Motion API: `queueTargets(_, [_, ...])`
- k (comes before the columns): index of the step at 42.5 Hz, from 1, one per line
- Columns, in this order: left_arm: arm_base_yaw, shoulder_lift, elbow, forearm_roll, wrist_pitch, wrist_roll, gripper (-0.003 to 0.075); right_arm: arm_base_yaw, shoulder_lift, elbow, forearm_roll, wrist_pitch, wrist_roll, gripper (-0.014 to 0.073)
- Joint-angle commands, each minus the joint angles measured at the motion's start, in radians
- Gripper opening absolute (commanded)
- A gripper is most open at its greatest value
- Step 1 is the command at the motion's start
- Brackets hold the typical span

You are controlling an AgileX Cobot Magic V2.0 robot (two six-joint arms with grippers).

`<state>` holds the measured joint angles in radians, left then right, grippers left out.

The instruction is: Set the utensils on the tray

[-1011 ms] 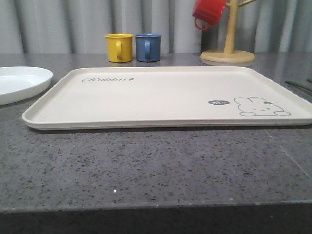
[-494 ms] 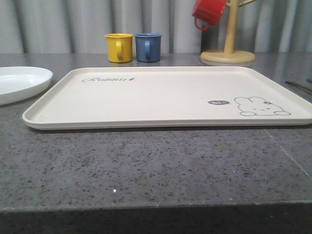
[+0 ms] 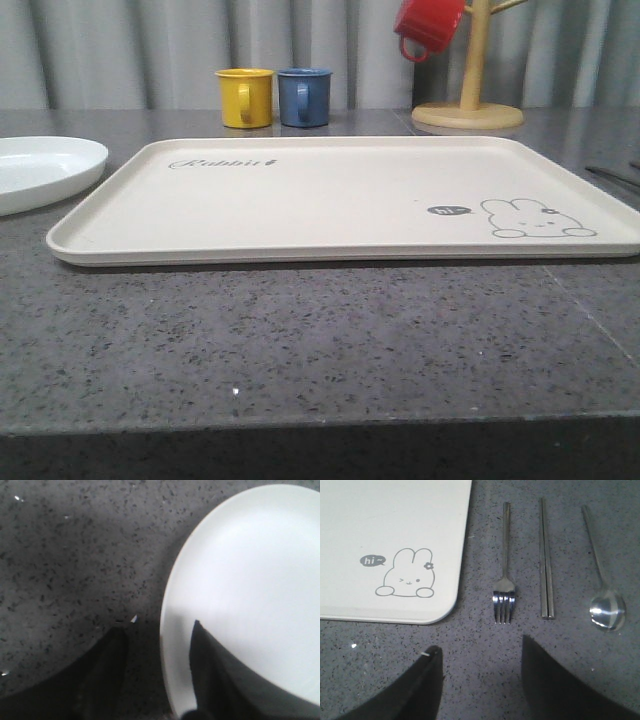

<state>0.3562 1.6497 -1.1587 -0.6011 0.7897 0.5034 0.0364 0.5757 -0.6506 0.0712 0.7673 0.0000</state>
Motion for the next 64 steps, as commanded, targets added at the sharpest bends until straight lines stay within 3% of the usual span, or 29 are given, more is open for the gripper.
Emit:
queueTargets(1, [0.0, -0.039, -0.03, -0.037, 0.003, 0.006, 0.0147, 0.002, 0.01, -0.027, -0.007, -0.069, 0.0, 0.0396])
queueTargets(10, [0.0, -0.039, -0.031, -0.037, 0.017, 0.006, -0.002, 0.002, 0.01, -0.027, -0.007, -0.069, 0.0, 0.0396])
queueTargets(20, [0.0, -0.065, -0.125, -0.058, 0.097, 0.006, -0.002, 0.002, 0.01, -0.027, -0.007, -0.069, 0.0, 0.0396])
queueTargets(27, [-0.026, -0.103, -0.217, -0.172, 0.199, 0.078, -0.002, 0.002, 0.01, -0.027, -0.007, -0.069, 0.0, 0.0396])
queueTargets(34, [-0.141, -0.105, -0.298, -0.222, 0.219, 0.08, -0.002, 0.002, 0.01, -0.027, -0.007, -0.069, 0.0, 0.0396])
queueTargets(48, [-0.427, -0.065, -0.303, -0.213, 0.164, 0.08, -0.002, 0.002, 0.01, -0.027, -0.007, -0.069, 0.0, 0.0396])
queueTargets(64, [-0.534, 0.087, -0.303, -0.174, 0.153, 0.08, -0.002, 0.002, 0.01, -0.027, -0.007, -0.069, 0.0, 0.0396])
